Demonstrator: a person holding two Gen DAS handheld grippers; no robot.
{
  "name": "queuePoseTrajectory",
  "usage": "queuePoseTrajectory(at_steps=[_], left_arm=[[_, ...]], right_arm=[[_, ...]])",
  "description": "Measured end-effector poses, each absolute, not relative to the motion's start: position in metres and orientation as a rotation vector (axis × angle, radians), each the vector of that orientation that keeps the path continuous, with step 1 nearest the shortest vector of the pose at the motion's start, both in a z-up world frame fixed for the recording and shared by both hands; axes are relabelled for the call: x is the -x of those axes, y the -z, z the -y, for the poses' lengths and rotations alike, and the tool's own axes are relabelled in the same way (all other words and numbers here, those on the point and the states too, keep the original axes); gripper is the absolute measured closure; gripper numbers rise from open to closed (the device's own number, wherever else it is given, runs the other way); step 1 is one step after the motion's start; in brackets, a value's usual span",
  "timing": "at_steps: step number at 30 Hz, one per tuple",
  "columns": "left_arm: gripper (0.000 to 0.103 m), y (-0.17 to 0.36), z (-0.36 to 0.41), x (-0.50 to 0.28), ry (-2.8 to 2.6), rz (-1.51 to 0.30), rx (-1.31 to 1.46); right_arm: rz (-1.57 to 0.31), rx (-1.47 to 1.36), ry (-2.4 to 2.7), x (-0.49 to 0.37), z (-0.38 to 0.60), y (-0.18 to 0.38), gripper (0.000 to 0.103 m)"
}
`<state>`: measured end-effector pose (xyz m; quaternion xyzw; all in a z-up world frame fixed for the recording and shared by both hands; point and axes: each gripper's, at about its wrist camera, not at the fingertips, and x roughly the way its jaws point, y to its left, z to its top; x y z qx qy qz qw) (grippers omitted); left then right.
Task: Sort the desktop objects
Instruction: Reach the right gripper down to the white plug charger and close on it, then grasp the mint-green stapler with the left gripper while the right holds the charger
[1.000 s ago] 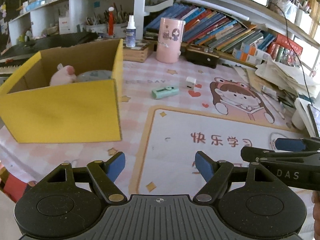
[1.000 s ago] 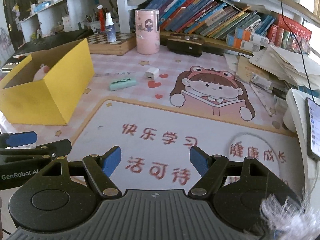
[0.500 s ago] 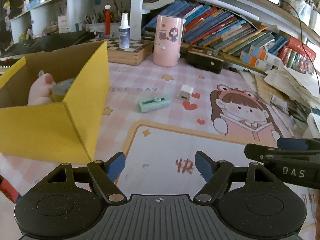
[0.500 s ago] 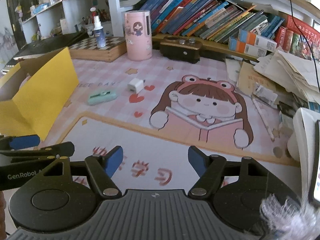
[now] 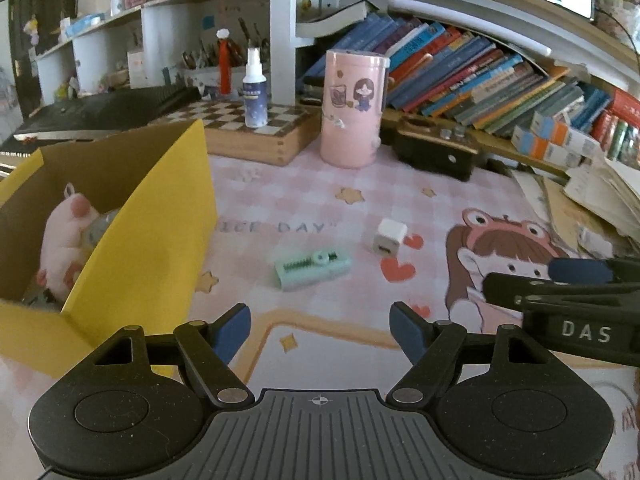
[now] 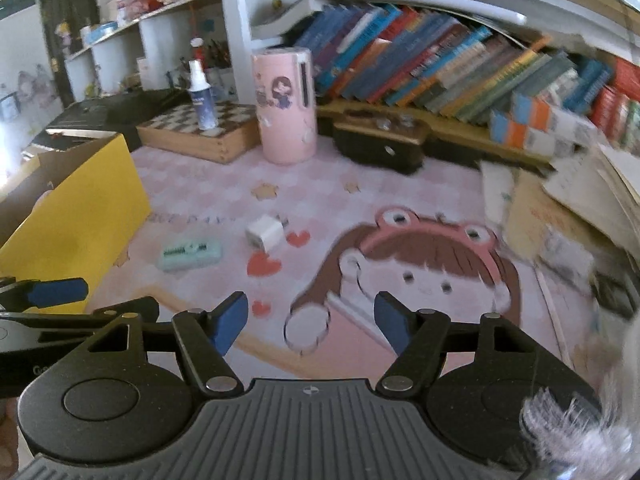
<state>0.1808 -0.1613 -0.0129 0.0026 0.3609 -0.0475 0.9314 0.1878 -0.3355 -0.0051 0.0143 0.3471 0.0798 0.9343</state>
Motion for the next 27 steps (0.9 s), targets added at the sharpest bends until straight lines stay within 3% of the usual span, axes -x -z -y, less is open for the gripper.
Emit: queuePoseTrajectory(at_steps=[10,22,23,24,27], left_arm=[[0.026,0.027,0.157,-0.220,0.020,-0.786,0.009],[0.026,0.037,0.157,-0.243,-0.019,-0.831,0.018],[0.026,0.038,0.158,-0.244,-0.015,-0.833,0.016],[0.026,0.039,0.161,-0.246,-0.007,-0.837,0.011],[0.026,0.042,0.167,-0.250,0.012,-0.841,-0.008]], right_arm=[[-0.722,0.126,-0.359,-0.264,0.315,0.029,0.047],[-0.750,0.135,-0.459,-0.323,0.302,0.061,0.047],[-0.753,0.135,-0.460,-0.324,0.303,0.063,0.048],[-0.755,0.127,-0.467,-0.325,0.305,0.064,0.059],[-0.739,0.116,-0.430,-0.319,0.316,0.061,0.059]])
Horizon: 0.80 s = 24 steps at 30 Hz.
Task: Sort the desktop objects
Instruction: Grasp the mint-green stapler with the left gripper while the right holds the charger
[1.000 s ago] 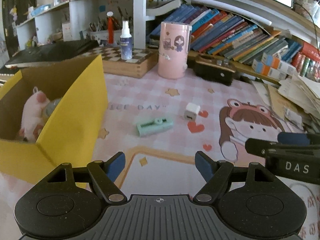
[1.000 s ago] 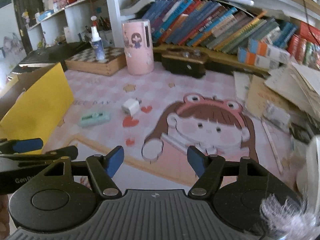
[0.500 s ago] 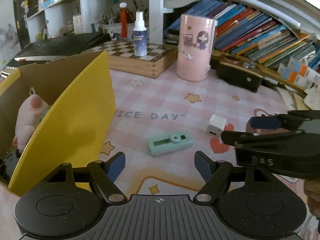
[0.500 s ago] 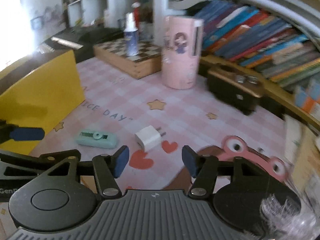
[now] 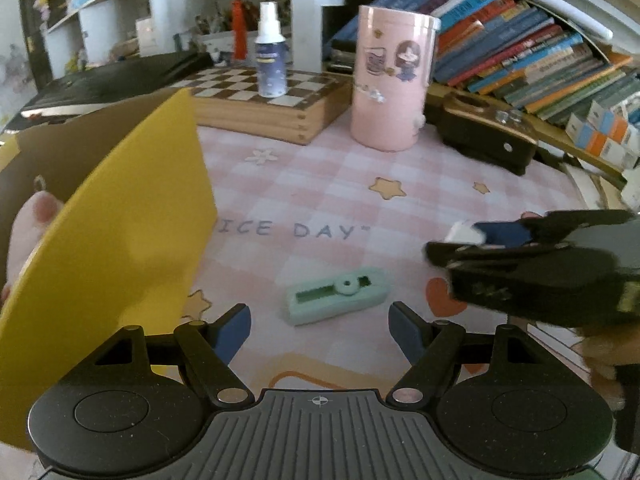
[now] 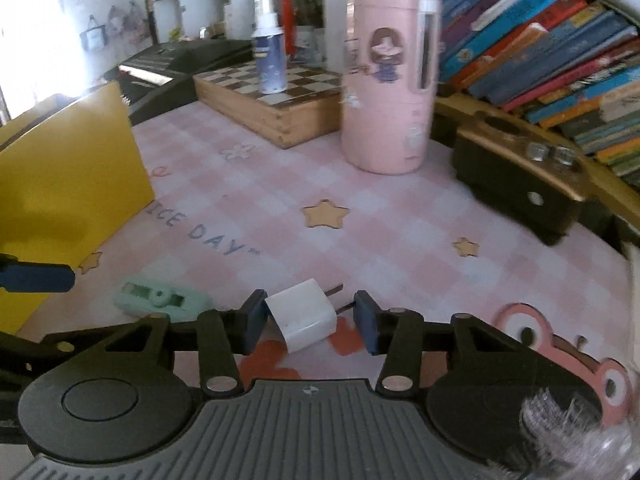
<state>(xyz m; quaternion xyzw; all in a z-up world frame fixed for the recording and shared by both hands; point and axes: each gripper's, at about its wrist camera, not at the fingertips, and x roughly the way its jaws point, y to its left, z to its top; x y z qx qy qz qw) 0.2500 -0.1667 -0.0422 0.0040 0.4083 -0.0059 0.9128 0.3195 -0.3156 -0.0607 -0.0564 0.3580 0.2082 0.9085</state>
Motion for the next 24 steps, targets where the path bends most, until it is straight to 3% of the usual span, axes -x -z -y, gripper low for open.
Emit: queuePoseTrajectory(at_steps=[14,16,24], left_arm=[[0.026,0.061,0.179,-0.282,-0.047,-0.867,0.047],[0.033,0.062,0.182,-0.284,-0.050,-0.856,0.028],[0.033,0.057,0.177,-0.275,-0.013,-0.832,0.047]], right_arm=[[-0.749,-0.078,-0.274,-0.280,0.372,0.037,0.059],[-0.748,-0.091,-0.270,-0.278,0.372,0.036,0.059],[-0.743,-0.111,-0.248,-0.267,0.369,0.032,0.059]])
